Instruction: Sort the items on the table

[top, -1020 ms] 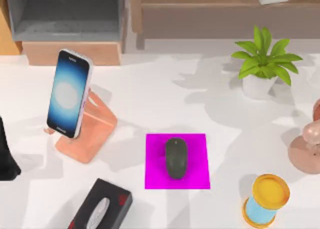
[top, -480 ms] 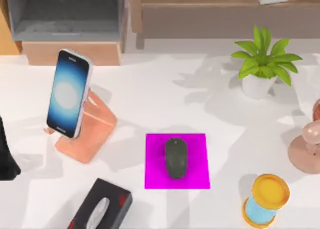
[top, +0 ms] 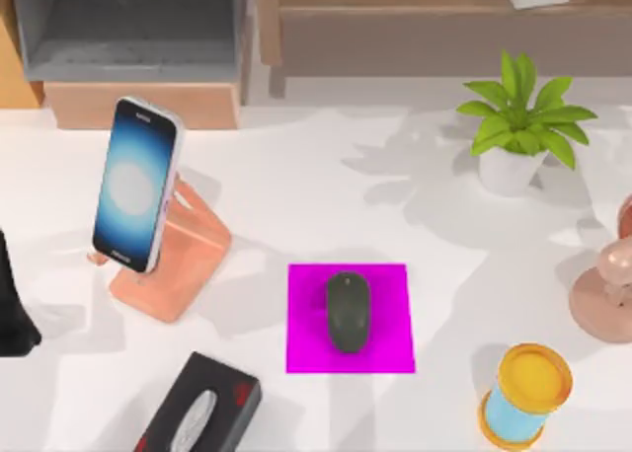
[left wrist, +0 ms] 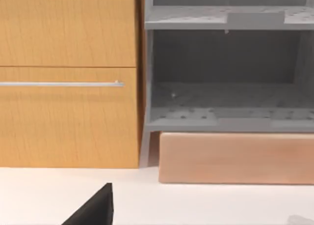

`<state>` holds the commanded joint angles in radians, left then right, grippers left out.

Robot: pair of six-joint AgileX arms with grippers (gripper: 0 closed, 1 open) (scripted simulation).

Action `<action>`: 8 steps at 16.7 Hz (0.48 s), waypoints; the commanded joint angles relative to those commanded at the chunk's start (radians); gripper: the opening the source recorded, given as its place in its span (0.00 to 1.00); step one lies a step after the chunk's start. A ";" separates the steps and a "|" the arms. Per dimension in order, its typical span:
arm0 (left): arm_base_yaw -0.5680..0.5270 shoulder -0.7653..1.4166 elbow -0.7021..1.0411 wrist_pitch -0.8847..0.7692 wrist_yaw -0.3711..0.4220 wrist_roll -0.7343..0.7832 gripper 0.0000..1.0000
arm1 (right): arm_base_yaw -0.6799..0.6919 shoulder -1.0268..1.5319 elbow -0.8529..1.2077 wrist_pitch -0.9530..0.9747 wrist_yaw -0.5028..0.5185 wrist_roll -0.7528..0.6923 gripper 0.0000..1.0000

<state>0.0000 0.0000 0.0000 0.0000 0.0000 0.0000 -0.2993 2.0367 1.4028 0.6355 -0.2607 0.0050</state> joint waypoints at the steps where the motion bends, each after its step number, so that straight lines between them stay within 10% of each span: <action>1: 0.000 0.000 0.000 0.000 0.000 0.000 1.00 | 0.000 0.000 0.000 0.000 0.000 0.000 0.30; 8: 0.000 0.000 0.000 0.000 0.000 0.000 1.00 | 0.000 0.000 0.000 0.000 0.000 0.000 0.83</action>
<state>0.0000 0.0000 0.0000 0.0000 0.0000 0.0000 -0.2993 2.0367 1.4028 0.6355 -0.2607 0.0050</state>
